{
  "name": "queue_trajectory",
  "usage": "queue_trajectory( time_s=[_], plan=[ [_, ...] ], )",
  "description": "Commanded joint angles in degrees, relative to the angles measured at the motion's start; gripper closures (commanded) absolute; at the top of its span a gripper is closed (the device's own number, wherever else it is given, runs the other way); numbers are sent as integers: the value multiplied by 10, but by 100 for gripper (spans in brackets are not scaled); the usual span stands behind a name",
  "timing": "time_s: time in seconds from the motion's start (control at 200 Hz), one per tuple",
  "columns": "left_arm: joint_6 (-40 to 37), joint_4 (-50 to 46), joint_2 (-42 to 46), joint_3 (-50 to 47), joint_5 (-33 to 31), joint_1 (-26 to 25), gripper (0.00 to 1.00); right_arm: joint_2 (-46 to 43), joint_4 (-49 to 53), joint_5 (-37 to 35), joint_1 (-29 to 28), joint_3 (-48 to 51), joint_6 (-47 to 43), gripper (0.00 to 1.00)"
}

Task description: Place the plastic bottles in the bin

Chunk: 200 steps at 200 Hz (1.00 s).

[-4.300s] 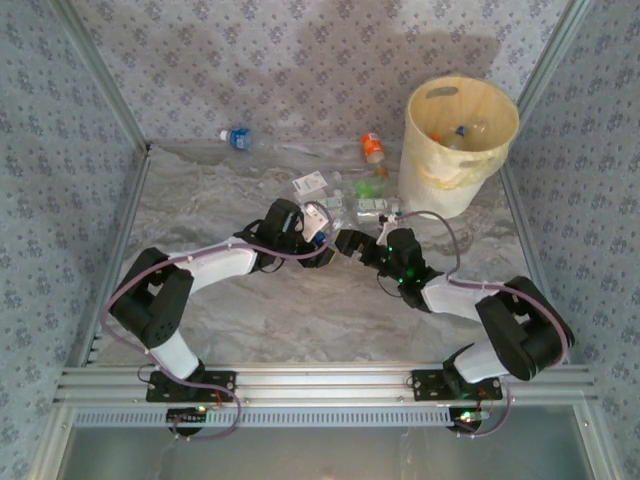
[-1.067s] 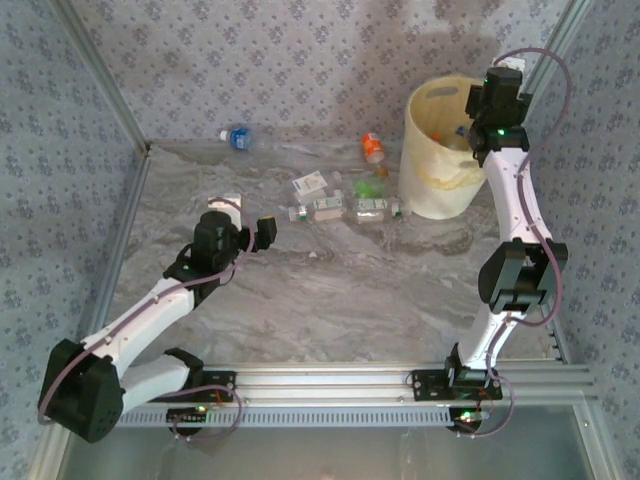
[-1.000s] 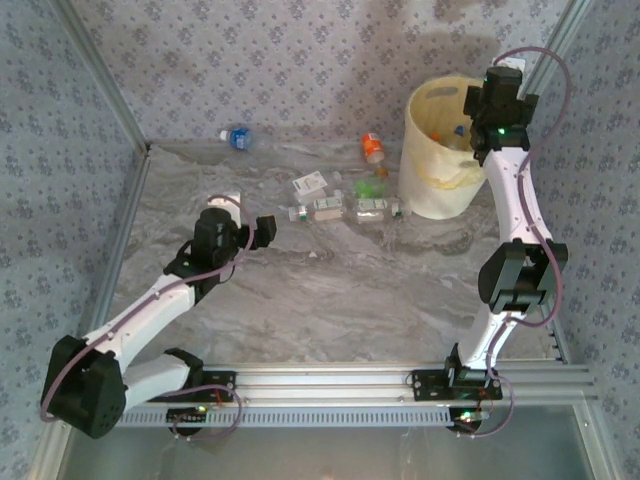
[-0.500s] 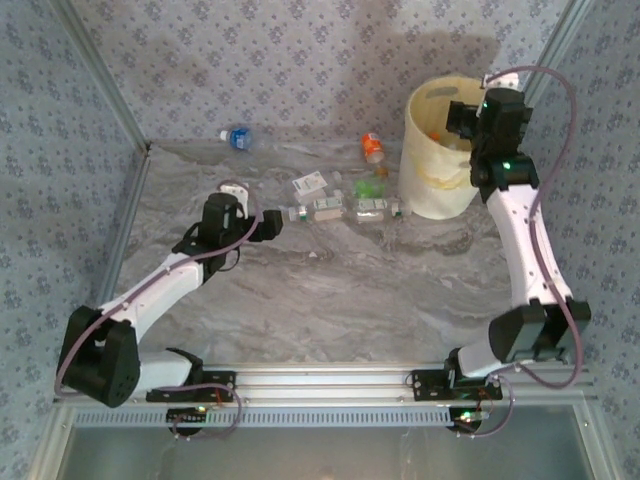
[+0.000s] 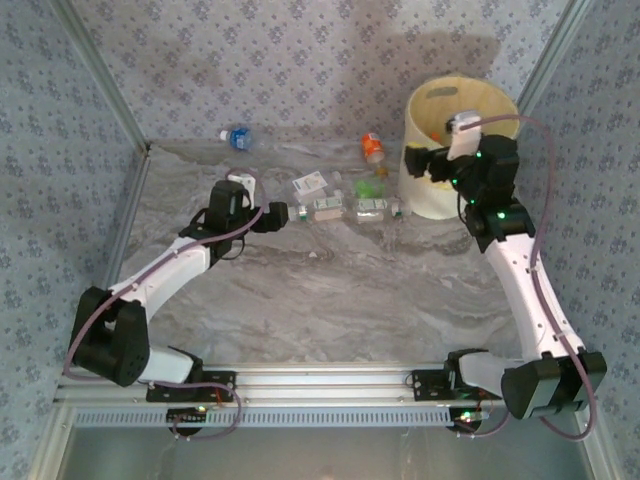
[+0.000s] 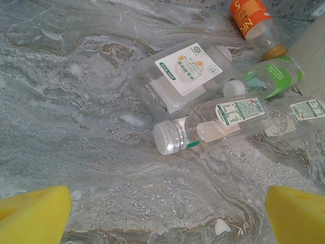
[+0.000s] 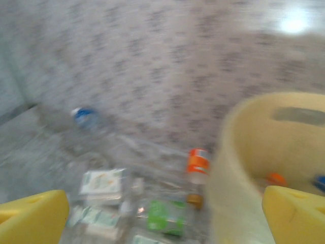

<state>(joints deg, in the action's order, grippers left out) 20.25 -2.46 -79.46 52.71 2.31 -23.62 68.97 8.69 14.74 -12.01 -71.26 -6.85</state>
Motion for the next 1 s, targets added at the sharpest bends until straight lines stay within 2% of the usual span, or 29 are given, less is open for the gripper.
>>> queue_trajectory(
  time_s=[0.0, 0.145, 0.405, 0.605, 0.994],
  plan=[
    [20, -2, 4, 0, -11, 2, 2, 32, 52, 69, -60, 2, -140, 0],
    [24, -13, 23, -16, -46, 3, 2, 120, 148, 40, -115, -35, -241, 0],
    [20, -20, 50, -39, -67, 12, 2, 302, 271, -28, -116, -105, -414, 0],
    [20, -26, 54, -46, -69, 22, 2, 390, 278, -76, -114, -161, -487, 0],
    [24, -27, 37, -44, -68, 31, 2, 441, 238, -166, -87, -158, -561, 0]
  ],
)
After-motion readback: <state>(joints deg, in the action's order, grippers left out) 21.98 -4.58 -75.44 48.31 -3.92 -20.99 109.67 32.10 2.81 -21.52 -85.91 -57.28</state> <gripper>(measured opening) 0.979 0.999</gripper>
